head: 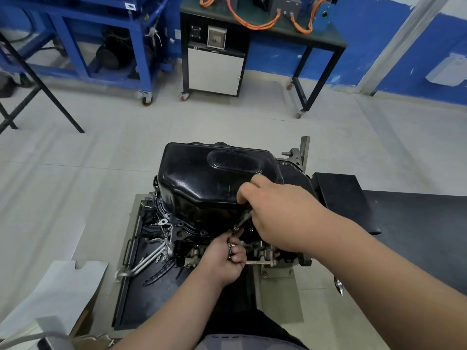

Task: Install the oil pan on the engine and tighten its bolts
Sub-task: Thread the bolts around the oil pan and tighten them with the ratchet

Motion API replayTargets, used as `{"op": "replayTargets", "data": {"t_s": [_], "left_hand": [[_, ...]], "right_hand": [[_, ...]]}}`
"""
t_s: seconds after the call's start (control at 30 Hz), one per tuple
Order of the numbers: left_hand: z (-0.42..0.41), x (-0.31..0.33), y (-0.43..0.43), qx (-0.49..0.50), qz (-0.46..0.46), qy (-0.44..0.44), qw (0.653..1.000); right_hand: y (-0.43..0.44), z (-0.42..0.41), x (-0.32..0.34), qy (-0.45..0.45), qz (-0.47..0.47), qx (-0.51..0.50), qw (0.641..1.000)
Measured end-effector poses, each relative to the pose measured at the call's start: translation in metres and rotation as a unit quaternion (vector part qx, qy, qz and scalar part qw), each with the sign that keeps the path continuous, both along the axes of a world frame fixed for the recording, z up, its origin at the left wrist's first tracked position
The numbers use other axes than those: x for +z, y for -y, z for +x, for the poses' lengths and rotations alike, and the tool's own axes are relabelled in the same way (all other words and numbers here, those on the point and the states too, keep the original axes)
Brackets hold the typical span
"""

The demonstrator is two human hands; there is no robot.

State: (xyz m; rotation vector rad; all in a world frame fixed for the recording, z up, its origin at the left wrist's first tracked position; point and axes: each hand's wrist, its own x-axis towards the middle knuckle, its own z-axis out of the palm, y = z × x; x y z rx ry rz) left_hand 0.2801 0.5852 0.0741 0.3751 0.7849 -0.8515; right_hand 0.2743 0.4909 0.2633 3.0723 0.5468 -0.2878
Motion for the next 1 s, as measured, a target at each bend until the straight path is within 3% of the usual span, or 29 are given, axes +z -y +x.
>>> {"op": "replayTargets", "data": {"t_s": [0.2, 0.37, 0.47, 0.63, 0.8, 0.87, 0.93, 1.0], "left_hand": [[0.000, -0.002, 0.000, -0.003, 0.003, 0.000, 1.000], [0.002, -0.002, 0.001, -0.007, 0.009, -0.002, 1.000], [0.001, -0.002, 0.002, -0.010, 0.014, -0.002, 1.000], [-0.001, -0.001, 0.001, -0.011, 0.015, 0.010, 1.000], [0.002, 0.003, 0.000, -0.001, -0.007, 0.011, 1.000], [0.002, 0.004, 0.002, 0.008, -0.022, -0.005, 1.000], [0.002, 0.004, 0.003, 0.017, -0.027, -0.016, 0.999], [0.001, 0.004, 0.004, 0.019, -0.027, -0.017, 0.999]], "right_hand": [[-0.003, 0.002, -0.005, 0.062, -0.046, -0.045, 0.996], [-0.004, 0.000, 0.003, 0.005, 0.022, -0.015, 1.000], [-0.004, 0.000, 0.005, 0.020, -0.007, 0.014, 1.000], [-0.008, -0.003, -0.003, 0.048, -0.005, -0.067, 0.997], [-0.002, -0.001, 0.007, -0.085, 0.088, -0.040, 0.992], [0.005, 0.004, 0.016, -0.087, 0.108, -0.083, 0.987], [0.013, 0.007, 0.024, -0.050, 0.082, -0.118, 0.988], [0.017, 0.006, 0.027, -0.024, 0.019, -0.083, 0.996]]}}
